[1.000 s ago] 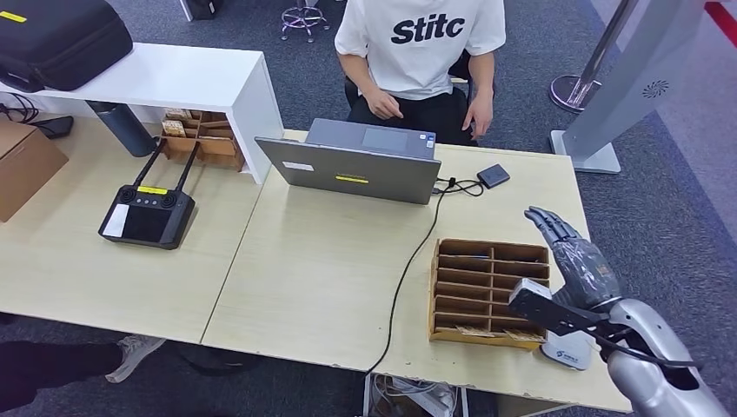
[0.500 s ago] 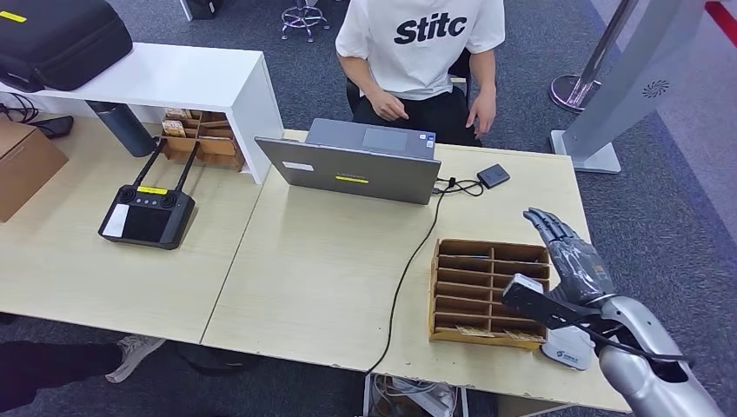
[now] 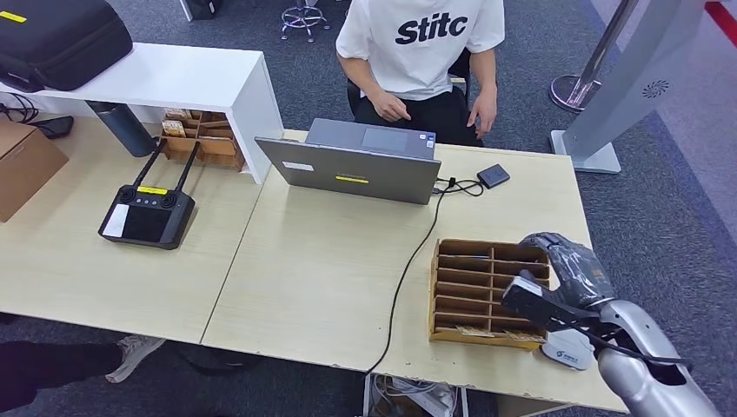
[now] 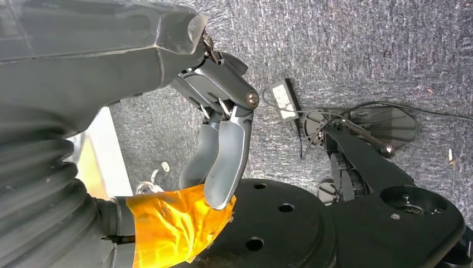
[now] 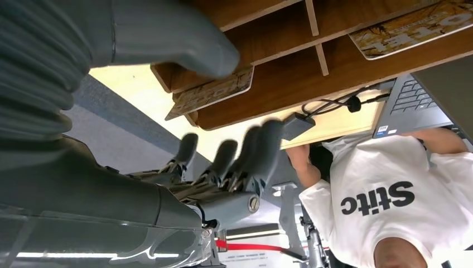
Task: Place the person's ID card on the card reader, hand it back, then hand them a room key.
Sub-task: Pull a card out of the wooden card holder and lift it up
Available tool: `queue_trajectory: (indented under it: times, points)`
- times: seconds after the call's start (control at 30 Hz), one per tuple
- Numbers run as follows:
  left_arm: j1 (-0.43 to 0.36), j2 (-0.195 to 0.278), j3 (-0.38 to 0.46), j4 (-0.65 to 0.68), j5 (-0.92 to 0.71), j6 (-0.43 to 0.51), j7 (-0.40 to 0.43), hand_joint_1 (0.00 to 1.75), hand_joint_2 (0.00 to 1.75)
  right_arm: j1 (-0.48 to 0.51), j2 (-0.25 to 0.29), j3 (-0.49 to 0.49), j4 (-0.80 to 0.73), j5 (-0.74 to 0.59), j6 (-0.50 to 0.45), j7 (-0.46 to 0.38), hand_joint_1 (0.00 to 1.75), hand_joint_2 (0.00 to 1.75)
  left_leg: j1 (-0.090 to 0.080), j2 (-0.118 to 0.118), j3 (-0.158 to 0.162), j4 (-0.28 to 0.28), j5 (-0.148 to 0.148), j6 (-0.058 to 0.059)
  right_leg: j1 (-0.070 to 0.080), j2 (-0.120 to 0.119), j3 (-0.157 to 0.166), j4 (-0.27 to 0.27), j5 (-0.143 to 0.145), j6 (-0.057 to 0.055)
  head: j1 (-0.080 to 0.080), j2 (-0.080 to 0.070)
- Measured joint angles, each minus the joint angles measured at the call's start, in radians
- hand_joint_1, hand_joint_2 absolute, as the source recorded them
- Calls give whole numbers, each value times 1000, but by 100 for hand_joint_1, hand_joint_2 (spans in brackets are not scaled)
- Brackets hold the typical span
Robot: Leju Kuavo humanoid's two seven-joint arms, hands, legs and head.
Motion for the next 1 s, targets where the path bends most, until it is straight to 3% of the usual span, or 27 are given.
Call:
queue_trajectory:
  times: [0.77,1.0]
  points:
    - [5,0,-29,0,27,1,-2,0,175,16,5,-22,-1,0,-8,0,145,175,0,0,0,0,0,0,0,0,0,0,0,0,0,0]
    - [5,0,-50,0,44,-5,-4,0,175,-1,18,-26,-2,30,-61,-6,156,175,0,0,0,0,0,0,0,0,1,0,0,0,0,0]
